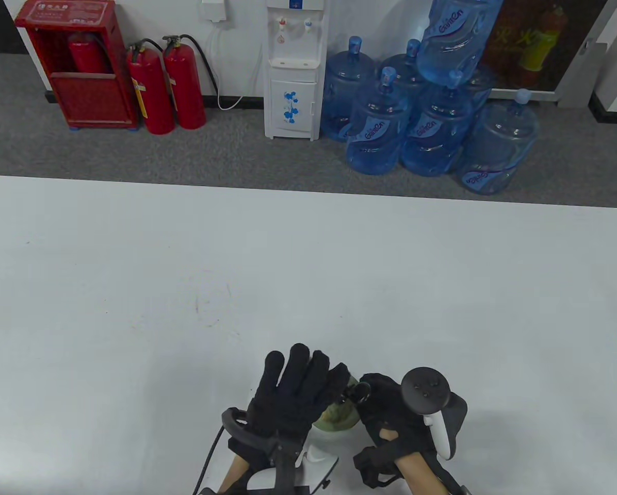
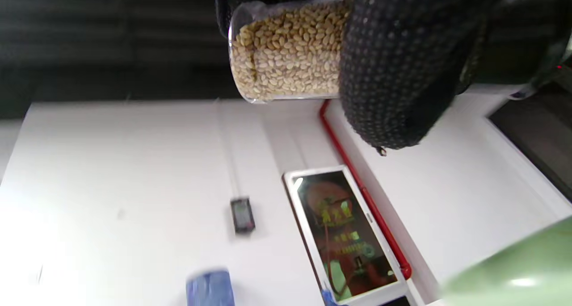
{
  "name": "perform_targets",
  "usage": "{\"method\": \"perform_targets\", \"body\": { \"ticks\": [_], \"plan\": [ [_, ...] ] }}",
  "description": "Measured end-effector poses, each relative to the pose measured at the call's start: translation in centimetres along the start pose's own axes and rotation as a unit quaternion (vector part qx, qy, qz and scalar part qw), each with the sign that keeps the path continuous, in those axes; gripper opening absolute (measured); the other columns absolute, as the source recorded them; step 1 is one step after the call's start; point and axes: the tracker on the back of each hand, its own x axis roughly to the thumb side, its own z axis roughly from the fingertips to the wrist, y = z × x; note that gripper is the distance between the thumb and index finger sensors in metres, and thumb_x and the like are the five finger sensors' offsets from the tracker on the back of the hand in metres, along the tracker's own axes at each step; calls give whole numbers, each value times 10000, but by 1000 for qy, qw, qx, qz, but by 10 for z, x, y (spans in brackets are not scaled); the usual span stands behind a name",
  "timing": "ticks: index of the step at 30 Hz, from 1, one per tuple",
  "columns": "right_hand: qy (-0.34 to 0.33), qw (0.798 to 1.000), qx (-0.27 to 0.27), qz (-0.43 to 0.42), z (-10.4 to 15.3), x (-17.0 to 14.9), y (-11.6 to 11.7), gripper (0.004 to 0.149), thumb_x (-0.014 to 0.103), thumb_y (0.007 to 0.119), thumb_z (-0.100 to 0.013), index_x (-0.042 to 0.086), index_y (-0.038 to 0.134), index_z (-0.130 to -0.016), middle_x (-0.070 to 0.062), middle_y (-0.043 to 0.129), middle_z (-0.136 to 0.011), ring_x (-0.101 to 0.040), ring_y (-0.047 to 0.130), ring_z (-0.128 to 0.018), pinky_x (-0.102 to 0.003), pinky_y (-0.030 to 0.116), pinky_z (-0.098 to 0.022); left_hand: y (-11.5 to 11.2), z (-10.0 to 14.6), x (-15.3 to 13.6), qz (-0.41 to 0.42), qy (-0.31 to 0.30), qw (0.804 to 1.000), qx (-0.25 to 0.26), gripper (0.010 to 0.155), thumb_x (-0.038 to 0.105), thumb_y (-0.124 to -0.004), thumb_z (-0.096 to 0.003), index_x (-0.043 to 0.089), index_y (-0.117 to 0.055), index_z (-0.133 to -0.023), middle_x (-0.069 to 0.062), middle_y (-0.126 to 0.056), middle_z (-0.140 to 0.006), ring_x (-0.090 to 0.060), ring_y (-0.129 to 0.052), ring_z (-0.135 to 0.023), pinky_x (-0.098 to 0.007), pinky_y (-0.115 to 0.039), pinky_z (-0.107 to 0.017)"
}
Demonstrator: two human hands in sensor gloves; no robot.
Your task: Hold seasoning dish and receive white sesame seeds shaken from seasoning bottle
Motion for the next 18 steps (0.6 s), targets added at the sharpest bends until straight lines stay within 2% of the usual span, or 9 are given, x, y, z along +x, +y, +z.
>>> {"method": "perform_targets", "body": {
  "ticks": [3,4,5,7,8,9,12,14,18],
  "plan": [
    [9,1000,0,-5,-2,-3,-2,422,526,883,-434,145,962,-595,31,821,-932,-227,908,-782,-393,813,-568,-9,-2,-10,5,26,998,-51,649,567,-1034,-305,622,-742,-882,302,-823,-963,-100,-821,-988,-470,-642,-800],
    [13,1000,0,-11,-3,-4,-3,423,524,883,-433,142,964,-595,29,821,-932,-229,908,-782,-395,813,-567,-13,-4,-18,65,62,993,-82,653,578,-1029,-295,603,-752,-886,303,-845,-950,-84,-874,-940,-442,-695,-773],
    [17,1000,-1,-17,-4,-5,-5,422,522,883,-435,141,966,-597,27,820,-933,-231,906,-784,-396,812,-568,-19,-5,-27,147,99,977,-119,663,571,-1030,-291,571,-757,-895,283,-864,-941,-85,-923,-886,-438,-730,-743],
    [25,999,-5,-24,-5,-8,-9,423,519,886,-433,139,969,-599,24,818,-936,-236,904,-788,-399,810,-570,-32,-3,-41,286,172,927,-172,684,533,-1038,-300,485,-764,-924,202,-889,-933,-149,-952,-832,-464,-742,-702],
    [30,999,-8,-29,-6,-10,-12,422,518,886,-435,139,972,-600,22,819,-936,-238,905,-786,-400,810,-569,-39,-2,-52,356,216,887,-199,689,521,-1038,-307,460,-761,-935,176,-891,-934,-171,-956,-818,-473,-744,-687],
    [34,999,-10,-35,-7,-12,-14,420,514,889,-433,138,974,-600,20,819,-937,-239,904,-788,-403,809,-569,-45,0,-61,397,249,857,-214,692,521,-1032,-313,448,-755,-942,166,-889,-936,-181,-960,-813,-475,-751,-677],
    [43,998,-17,-47,-9,-17,-21,423,509,892,-433,133,978,-607,17,820,-936,-243,903,-789,-406,808,-570,-60,7,-85,462,327,793,-228,676,496,-1028,-336,448,-750,-950,119,-823,-992,-218,-927,-847,-502,-723,-688],
    [46,997,-22,-52,-10,-18,-26,422,509,892,-433,135,980,-608,18,820,-937,-244,904,-788,-407,808,-569,-67,7,-96,458,357,781,-232,668,491,-1025,-345,461,-747,-952,85,-751,-1024,-229,-897,-868,-512,-700,-703],
    [56,996,-32,-63,-13,-21,-31,422,510,891,-432,137,979,-610,17,820,-936,-245,904,-787,-406,808,-569,-79,-2,-115,430,386,782,-234,668,494,-1023,-353,464,-735,-955,133,-772,-1003,-225,-890,-897,-517,-694,-724]
  ]
}}
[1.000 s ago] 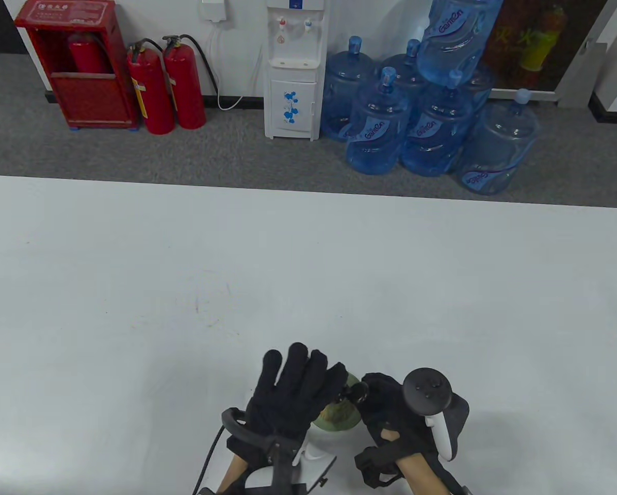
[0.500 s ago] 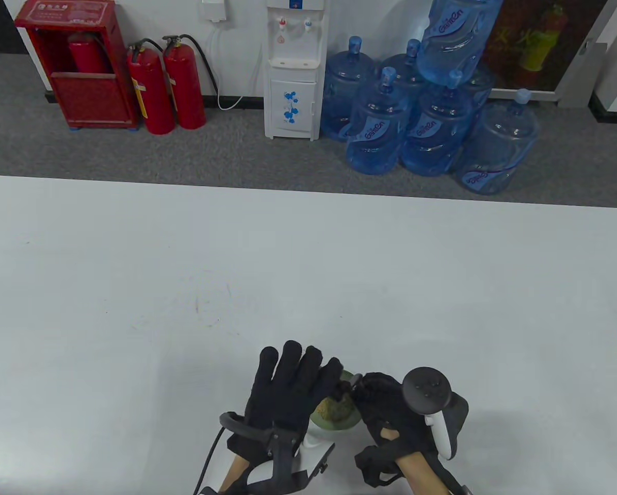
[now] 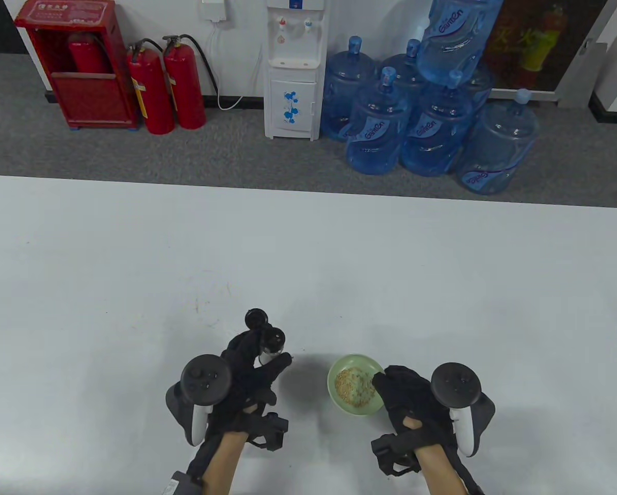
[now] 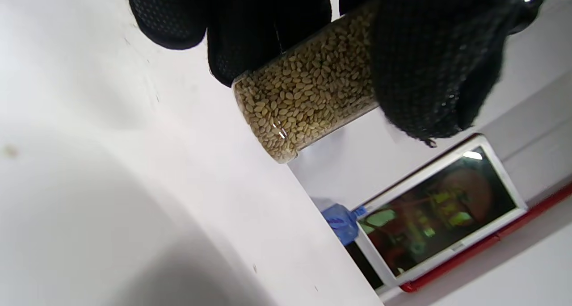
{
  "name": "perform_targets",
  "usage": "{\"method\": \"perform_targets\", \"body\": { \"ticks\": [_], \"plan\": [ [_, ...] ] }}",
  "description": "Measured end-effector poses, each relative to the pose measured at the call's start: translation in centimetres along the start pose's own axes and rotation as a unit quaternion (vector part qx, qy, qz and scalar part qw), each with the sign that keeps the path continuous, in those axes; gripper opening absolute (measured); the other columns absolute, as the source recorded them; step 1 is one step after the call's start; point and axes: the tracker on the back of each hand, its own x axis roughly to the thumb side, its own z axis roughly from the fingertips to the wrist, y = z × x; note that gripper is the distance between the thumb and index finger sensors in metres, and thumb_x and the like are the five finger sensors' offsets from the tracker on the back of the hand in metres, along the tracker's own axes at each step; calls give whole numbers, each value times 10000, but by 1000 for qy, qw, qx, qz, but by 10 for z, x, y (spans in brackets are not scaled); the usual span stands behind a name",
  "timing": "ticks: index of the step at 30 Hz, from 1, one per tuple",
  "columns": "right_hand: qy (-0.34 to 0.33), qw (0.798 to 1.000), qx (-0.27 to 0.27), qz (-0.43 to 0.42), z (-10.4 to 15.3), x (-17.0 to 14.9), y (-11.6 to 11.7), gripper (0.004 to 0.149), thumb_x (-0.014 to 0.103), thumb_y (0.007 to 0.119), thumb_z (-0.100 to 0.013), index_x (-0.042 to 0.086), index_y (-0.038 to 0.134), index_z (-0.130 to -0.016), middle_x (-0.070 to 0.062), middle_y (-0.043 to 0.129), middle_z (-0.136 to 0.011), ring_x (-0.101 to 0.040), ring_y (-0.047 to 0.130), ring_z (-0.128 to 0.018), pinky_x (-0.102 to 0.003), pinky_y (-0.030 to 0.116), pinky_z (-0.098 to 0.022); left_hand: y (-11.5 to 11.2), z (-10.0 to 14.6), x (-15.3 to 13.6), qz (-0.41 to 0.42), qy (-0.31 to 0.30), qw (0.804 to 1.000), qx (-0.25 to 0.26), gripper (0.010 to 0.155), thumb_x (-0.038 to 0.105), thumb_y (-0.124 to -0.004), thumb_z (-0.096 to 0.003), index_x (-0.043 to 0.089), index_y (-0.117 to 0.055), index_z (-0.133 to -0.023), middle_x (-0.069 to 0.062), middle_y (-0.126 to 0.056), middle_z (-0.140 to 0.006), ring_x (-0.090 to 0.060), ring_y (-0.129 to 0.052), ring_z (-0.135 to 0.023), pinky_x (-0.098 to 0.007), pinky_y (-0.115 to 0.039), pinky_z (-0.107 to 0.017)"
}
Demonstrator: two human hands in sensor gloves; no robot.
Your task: Hold seasoning dish and receive white sesame seeds shaken from seasoning bottle
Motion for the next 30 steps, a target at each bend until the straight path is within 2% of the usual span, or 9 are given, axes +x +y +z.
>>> {"method": "perform_targets", "body": {
  "ticks": [3,7,12,17,19,21,24,26,30],
  "plan": [
    [5,1000,-1,-6,-2,-1,-3,424,512,889,-433,137,979,-610,19,821,-936,-242,904,-789,-404,808,-570,-2,-18,-1,-39,27,999,19,671,488,-1029,-344,461,-738,-949,157,-795,-994,-236,-857,-939,-539,-656,-753],
    [6,1000,-4,-14,-2,-3,-6,425,512,889,-433,136,978,-612,17,821,-937,-243,904,-788,-405,808,-570,-13,-35,-7,-65,65,996,14,680,510,-1025,-341,470,-730,-953,184,-815,-990,-233,-835,-980,-557,-620,-781],
    [9,1000,-5,-21,-4,-2,-9,426,515,886,-434,140,977,-615,21,820,-938,-240,904,-789,-402,809,-571,-22,-45,-14,-104,100,989,19,688,490,-1042,-330,460,-738,-947,191,-845,-980,-222,-850,-987,-575,-596,-793],
    [13,1000,-2,-18,-5,-3,-6,426,516,886,-434,142,977,-614,22,820,-938,-239,903,-790,-400,809,-571,-23,-48,-18,-100,123,987,7,696,501,-1024,-354,466,-700,-969,203,-810,-1006,-236,-812,-1019,-581,-560,-813],
    [15,1000,-2,-14,-5,-3,-6,425,517,885,-434,143,976,-615,22,820,-938,-237,904,-790,-400,810,-571,-24,-48,-19,-93,125,988,-9,726,507,-1006,-367,438,-662,-1003,178,-774,-1034,-265,-781,-1036,-593,-541,-815],
    [17,1000,-4,-15,-5,-4,-6,424,518,884,-435,144,977,-614,22,820,-937,-238,905,-789,-400,810,-571,-26,-46,-21,-78,120,989,-38,865,548,-983,-369,372,-528,-1084,108,-609,-1128,-324,-663,-1083,-611,-470,-826],
    [17,1000,-6,-19,-4,-5,-8,426,516,887,-433,141,978,-613,21,821,-937,-240,904,-789,-400,810,-571,-25,-37,-24,-55,116,990,-53,1005,606,-951,-351,275,-412,-1133,-3,-436,-1181,-394,-533,-1106,-623,-389,-830],
    [16,1000,-9,-23,-4,-6,-11,425,515,888,-433,139,979,-610,21,822,-936,-240,905,-788,-402,810,-570,-21,-27,-25,-40,102,993,-47,1041,615,-948,-337,238,-397,-1136,-40,-407,-1179,-422,-518,-1096,-641,-384,-814],
    [22,999,-14,-28,-5,-8,-13,424,509,897,-430,132,983,-604,21,825,-933,-241,906,-786,-403,811,-569,-7,-2,-24,-72,68,994,-43,1071,655,-927,-327,201,-394,-1138,-78,-375,-1182,-436,-491,-1100,-652,-385,-799]
  ]
}}
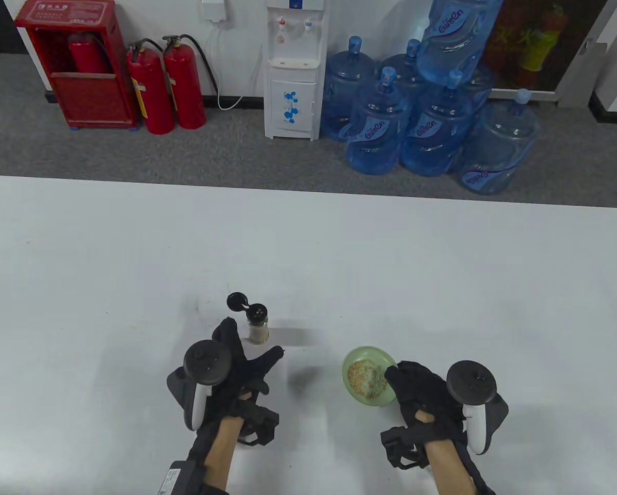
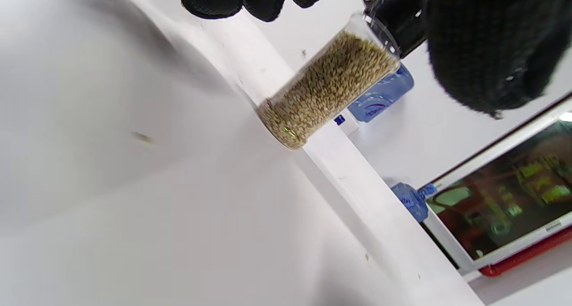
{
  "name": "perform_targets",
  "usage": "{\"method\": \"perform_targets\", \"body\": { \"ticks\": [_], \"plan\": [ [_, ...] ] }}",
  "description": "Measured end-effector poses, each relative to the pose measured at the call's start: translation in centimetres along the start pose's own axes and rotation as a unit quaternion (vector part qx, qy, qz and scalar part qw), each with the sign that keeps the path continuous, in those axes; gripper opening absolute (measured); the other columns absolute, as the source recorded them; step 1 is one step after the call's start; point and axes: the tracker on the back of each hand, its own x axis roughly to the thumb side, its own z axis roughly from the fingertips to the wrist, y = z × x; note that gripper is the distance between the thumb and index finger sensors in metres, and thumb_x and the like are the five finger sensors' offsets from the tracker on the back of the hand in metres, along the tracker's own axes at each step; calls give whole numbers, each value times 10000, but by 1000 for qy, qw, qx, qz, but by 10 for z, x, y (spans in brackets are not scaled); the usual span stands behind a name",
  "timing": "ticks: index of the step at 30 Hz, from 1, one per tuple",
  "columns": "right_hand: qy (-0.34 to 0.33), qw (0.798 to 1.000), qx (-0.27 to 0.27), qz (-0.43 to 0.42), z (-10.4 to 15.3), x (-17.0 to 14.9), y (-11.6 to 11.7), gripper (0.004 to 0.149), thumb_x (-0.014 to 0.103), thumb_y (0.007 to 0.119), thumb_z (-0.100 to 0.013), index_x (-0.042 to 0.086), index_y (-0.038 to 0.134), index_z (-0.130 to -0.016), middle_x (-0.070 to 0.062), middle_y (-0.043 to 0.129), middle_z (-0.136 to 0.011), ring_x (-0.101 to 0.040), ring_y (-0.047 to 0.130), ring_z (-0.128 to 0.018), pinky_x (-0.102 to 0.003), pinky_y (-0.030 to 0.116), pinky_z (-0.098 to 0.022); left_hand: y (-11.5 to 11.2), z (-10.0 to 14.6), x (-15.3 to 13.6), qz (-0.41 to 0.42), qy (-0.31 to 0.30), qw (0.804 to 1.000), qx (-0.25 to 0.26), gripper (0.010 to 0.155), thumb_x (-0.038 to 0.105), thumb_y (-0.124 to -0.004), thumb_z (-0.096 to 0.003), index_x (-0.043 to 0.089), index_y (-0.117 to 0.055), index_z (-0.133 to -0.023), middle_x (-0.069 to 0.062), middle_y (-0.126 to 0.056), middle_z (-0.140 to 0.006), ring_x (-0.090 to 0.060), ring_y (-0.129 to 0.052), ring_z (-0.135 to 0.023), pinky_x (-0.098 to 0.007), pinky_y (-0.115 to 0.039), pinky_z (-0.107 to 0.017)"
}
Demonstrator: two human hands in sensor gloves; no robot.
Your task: Hold seasoning dish and receive white sesame seeds shaken from seasoning bottle
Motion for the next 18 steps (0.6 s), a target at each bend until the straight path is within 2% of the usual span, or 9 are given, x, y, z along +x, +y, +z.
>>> {"method": "perform_targets", "body": {
  "ticks": [4,6,8,14,18],
  "plan": [
    [1,1000,-6,15,-1,-1,1,426,505,904,-427,126,989,-603,20,831,-928,-239,911,-782,-403,813,-567,18,25,-3,20,-12,1000,10,1065,686,-896,-334,184,-410,-1137,-125,-329,-1185,-450,-463,-1108,-658,-376,-797],
    [2,1000,-10,24,-2,-1,2,421,504,907,-425,131,993,-601,22,834,-926,-238,914,-781,-403,815,-566,23,36,-5,39,-26,998,36,1043,687,-885,-340,188,-428,-1134,-122,-334,-1185,-450,-463,-1108,-660,-371,-797],
    [3,999,-12,31,-2,-2,3,424,506,908,-423,132,995,-603,25,836,-925,-236,915,-781,-401,815,-567,23,42,-8,36,-44,996,72,1002,721,-818,-359,201,-443,-1128,-113,-361,-1180,-434,-481,-1105,-650,-388,-797],
    [2,998,-49,48,-4,-3,1,428,516,901,-424,141,991,-611,27,833,-929,-232,912,-786,-399,814,-569,25,44,-10,-27,-60,992,106,975,748,-765,-364,212,-460,-1120,-76,-397,-1173,-418,-514,-1096,-639,-414,-796],
    [29,997,-61,46,-21,11,-2,431,502,901,-429,125,986,-620,8,816,-944,-257,888,-804,-417,793,-584,28,44,-12,18,-56,993,105,948,742,-754,-379,214,-473,-1115,-73,-410,-1170,-413,-524,-1093,-636,-420,-796]
  ]
}}
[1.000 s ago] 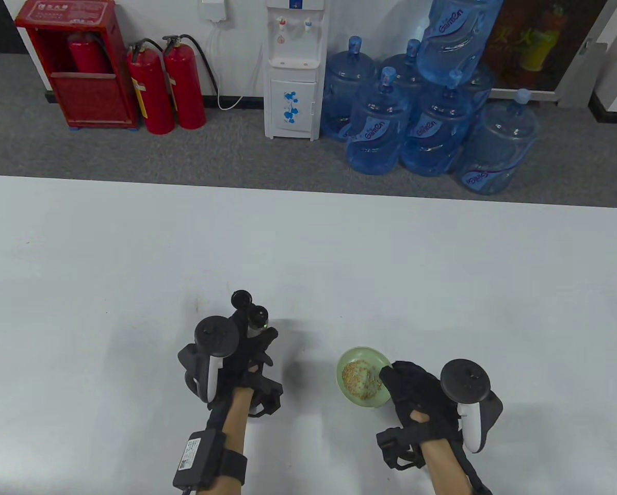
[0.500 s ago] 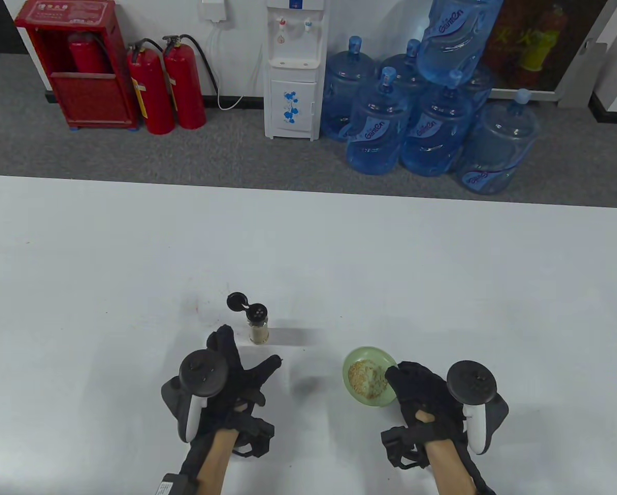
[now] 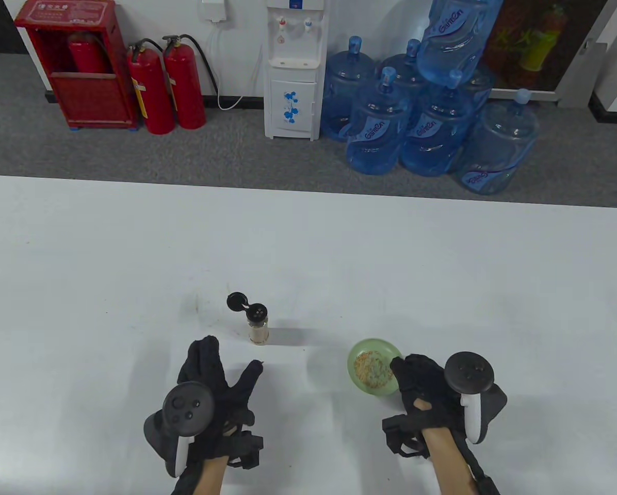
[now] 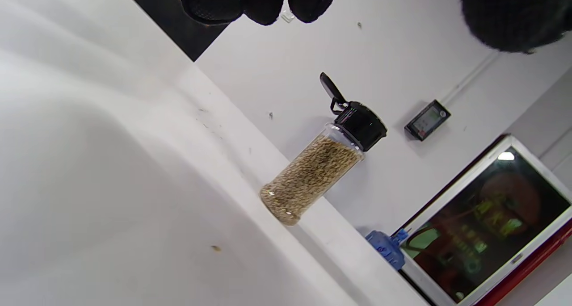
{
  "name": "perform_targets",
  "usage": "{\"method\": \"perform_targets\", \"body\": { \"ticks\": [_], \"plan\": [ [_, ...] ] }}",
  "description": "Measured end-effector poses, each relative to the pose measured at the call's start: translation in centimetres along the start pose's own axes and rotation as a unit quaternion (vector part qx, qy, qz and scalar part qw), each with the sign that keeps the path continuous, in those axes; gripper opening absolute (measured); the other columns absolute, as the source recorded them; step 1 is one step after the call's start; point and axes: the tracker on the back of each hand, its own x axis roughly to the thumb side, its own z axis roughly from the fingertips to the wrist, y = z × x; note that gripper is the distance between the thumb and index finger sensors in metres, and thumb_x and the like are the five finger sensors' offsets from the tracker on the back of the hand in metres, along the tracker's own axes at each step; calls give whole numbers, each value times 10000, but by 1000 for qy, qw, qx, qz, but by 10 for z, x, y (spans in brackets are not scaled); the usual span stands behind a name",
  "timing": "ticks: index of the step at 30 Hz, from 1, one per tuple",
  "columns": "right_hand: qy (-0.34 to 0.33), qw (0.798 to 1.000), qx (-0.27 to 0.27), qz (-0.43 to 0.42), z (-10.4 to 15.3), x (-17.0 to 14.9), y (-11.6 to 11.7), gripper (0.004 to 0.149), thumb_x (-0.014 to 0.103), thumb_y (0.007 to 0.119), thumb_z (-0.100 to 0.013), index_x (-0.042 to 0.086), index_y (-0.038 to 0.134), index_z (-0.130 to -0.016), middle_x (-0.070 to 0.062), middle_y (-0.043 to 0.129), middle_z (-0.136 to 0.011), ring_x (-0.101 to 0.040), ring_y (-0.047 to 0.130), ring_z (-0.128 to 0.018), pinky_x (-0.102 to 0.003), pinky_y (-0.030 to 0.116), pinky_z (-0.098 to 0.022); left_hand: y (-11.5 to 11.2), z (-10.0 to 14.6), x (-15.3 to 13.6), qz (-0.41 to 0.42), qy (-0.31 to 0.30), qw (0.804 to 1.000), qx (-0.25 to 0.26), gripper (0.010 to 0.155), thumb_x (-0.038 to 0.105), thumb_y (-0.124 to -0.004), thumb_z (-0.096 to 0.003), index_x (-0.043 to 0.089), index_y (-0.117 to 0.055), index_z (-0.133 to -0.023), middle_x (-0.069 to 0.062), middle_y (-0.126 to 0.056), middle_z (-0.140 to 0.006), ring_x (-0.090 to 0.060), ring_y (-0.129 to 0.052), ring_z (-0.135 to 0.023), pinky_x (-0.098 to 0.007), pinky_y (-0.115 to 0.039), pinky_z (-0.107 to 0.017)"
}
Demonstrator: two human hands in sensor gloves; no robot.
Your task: Hold seasoning dish and receive white sesame seeds shaken from seasoning bottle
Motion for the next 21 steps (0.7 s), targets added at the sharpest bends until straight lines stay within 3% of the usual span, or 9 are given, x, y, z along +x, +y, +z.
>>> {"method": "perform_targets", "body": {
  "ticks": [4,11,21],
  "plan": [
    [13,997,-49,63,-19,20,1,427,516,886,-436,144,987,-620,23,797,-962,-259,871,-827,-414,781,-604,-1,1,0,15,1,1000,-10,937,739,-750,-386,215,-479,-1113,-72,-415,-1169,-415,-526,-1092,-637,-418,-795],
    [41,990,-62,121,-48,34,25,434,513,882,-439,135,990,-623,6,774,-980,-297,839,-835,-424,749,-623,-1,2,2,21,-3,1000,-12,934,736,-747,-388,212,-479,-1113,-75,-414,-1168,-418,-524,-1090,-640,-416,-793],
    [25,969,-92,227,-47,45,46,471,548,866,-435,157,986,-667,14,730,-1006,-290,783,-823,-393,712,-626,-2,2,4,21,-2,1000,-20,934,738,-742,-392,212,-472,-1115,-76,-405,-1170,-419,-515,-1092,-640,-408,-794]
  ]
}}
